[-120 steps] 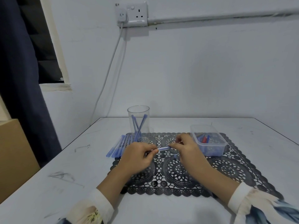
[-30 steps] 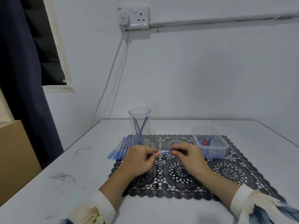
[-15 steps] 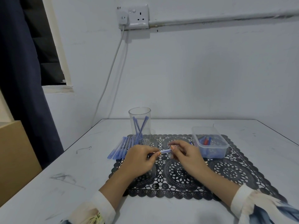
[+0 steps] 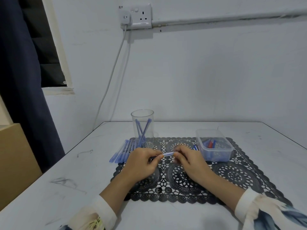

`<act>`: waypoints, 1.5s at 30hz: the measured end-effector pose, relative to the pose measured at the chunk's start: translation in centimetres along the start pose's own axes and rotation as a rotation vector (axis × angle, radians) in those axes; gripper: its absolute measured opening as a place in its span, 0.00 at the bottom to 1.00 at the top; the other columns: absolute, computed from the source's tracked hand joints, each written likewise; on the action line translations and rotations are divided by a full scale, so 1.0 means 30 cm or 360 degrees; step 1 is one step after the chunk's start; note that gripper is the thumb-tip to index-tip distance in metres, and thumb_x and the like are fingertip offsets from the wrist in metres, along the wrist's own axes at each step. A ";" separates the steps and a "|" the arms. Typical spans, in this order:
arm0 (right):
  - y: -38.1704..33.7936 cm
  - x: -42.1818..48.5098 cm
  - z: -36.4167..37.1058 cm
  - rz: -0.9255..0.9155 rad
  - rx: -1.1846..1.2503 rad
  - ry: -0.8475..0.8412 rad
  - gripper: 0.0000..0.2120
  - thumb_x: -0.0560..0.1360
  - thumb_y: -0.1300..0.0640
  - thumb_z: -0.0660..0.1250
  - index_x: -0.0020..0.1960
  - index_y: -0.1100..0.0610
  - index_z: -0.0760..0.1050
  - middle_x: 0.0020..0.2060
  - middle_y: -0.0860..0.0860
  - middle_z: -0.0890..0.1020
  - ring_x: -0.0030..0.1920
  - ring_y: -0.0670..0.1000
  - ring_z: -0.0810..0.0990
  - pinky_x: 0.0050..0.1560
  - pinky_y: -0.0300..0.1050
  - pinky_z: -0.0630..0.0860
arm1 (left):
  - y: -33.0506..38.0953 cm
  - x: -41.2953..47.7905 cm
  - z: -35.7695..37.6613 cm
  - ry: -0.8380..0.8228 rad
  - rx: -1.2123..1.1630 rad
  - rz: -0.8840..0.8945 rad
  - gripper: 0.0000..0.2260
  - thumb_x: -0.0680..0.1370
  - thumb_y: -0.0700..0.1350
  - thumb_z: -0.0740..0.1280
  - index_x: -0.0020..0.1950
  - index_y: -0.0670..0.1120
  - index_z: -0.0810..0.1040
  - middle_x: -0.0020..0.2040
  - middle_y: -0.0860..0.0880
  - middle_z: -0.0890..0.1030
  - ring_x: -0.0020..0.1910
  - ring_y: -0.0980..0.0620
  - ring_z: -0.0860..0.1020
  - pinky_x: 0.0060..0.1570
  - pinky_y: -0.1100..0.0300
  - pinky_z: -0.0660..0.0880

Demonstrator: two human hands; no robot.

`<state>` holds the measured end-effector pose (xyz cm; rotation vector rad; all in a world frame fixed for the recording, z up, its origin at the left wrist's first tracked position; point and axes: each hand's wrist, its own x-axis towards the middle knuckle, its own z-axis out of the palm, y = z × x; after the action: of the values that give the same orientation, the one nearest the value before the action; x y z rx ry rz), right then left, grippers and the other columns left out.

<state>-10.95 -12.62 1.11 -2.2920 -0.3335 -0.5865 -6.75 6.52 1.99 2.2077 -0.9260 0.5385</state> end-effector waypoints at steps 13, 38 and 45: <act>-0.002 -0.011 0.007 0.0029 0.0346 -0.0017 0.03 0.79 0.57 0.60 0.50 0.51 0.72 0.32 0.53 0.81 0.31 0.41 0.77 0.34 0.34 0.72 | -0.008 -0.002 -0.001 0.0005 -0.0016 0.0064 0.10 0.75 0.50 0.66 0.52 0.50 0.83 0.38 0.57 0.83 0.33 0.63 0.76 0.35 0.73 0.70; 0.010 -0.006 0.006 0.0011 0.0293 -0.0042 0.06 0.79 0.53 0.58 0.48 0.52 0.73 0.30 0.50 0.81 0.30 0.45 0.77 0.35 0.42 0.74 | -0.008 0.002 -0.002 -0.0001 0.0003 0.0106 0.11 0.75 0.51 0.65 0.52 0.50 0.83 0.39 0.56 0.84 0.32 0.65 0.75 0.36 0.70 0.72; 0.029 0.002 0.002 0.0012 0.0102 0.0029 0.15 0.79 0.53 0.60 0.34 0.52 0.73 0.28 0.52 0.80 0.25 0.43 0.73 0.30 0.32 0.65 | -0.011 0.004 -0.004 -0.0005 0.0102 0.0217 0.12 0.74 0.53 0.66 0.53 0.50 0.83 0.38 0.55 0.83 0.33 0.64 0.72 0.37 0.65 0.75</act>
<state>-10.54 -13.19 0.57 -2.2240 -0.3300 -0.5844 -6.44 6.74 2.01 2.2137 -1.0803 0.6361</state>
